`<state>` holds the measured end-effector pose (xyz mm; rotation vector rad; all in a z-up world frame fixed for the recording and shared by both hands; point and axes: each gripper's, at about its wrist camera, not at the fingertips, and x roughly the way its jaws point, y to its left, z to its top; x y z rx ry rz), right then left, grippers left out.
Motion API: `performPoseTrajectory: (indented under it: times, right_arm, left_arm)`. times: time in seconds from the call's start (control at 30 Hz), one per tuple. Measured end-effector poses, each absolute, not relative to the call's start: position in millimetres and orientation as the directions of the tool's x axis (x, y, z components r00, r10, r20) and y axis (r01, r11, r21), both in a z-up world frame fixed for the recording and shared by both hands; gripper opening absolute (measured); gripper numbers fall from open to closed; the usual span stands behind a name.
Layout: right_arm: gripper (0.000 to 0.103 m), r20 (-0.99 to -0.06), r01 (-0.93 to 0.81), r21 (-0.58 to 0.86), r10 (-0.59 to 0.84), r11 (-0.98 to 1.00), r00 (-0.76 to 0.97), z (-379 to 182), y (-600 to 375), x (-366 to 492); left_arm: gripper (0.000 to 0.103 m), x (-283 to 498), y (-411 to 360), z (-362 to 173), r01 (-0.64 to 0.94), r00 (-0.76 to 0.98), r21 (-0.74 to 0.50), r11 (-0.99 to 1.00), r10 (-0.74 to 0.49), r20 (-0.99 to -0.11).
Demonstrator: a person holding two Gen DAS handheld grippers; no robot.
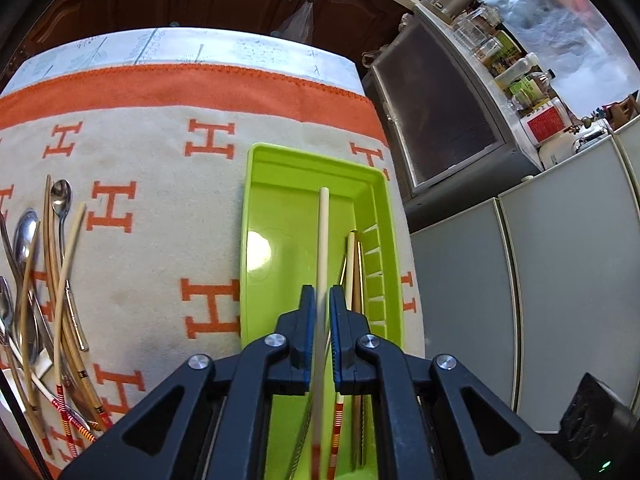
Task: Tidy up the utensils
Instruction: 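Carry both chopsticks over the green tray and open both tools, then lift both open tools away from the tray toward the pile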
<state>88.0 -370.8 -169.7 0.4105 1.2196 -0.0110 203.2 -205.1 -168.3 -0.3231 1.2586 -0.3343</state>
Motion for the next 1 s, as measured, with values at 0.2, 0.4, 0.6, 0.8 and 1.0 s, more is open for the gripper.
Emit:
performPoseTrajectory:
  times: [0.2, 0.4, 0.6, 0.8, 1.0]
  right_arm:
    - [0.010, -0.893, 0.290, 0.312, 0.176, 0.905, 0.414, -155.7, -389.7, 82.5]
    - [0.010, -0.893, 0.293, 0.301, 0.161, 0.907, 0.420, -150.7, -387.1, 79.3]
    - [0.010, -0.893, 0.262, 0.296, 0.170, 0.919, 0.416, -143.5, -368.5, 70.5]
    - [0.010, -0.895, 0.215, 0.279, 0.172, 0.936, 0.411, -133.3, -344.5, 64.3]
    - [0.010, -0.894, 0.161, 0.276, 0.191, 0.948, 0.404, -123.0, -314.8, 60.8]
  left_arm:
    - [0.021, 192.0, -199.8, -170.9, 0.112, 0.240, -0.402, 0.909, -0.417, -0.877]
    - [0.024, 164.7, -181.5, -158.7, 0.183, 0.229, -0.357, 0.916, -0.393, -0.891]
    - [0.042, 138.8, -151.5, -150.7, 0.189, 0.249, -0.330, 0.925, -0.370, -0.895]
    - [0.044, 119.5, -111.5, -142.4, 0.169, 0.301, -0.290, 0.942, -0.330, -0.895]
    - [0.044, 110.7, -41.0, -136.4, 0.072, 0.352, -0.259, 0.963, -0.267, -0.897]
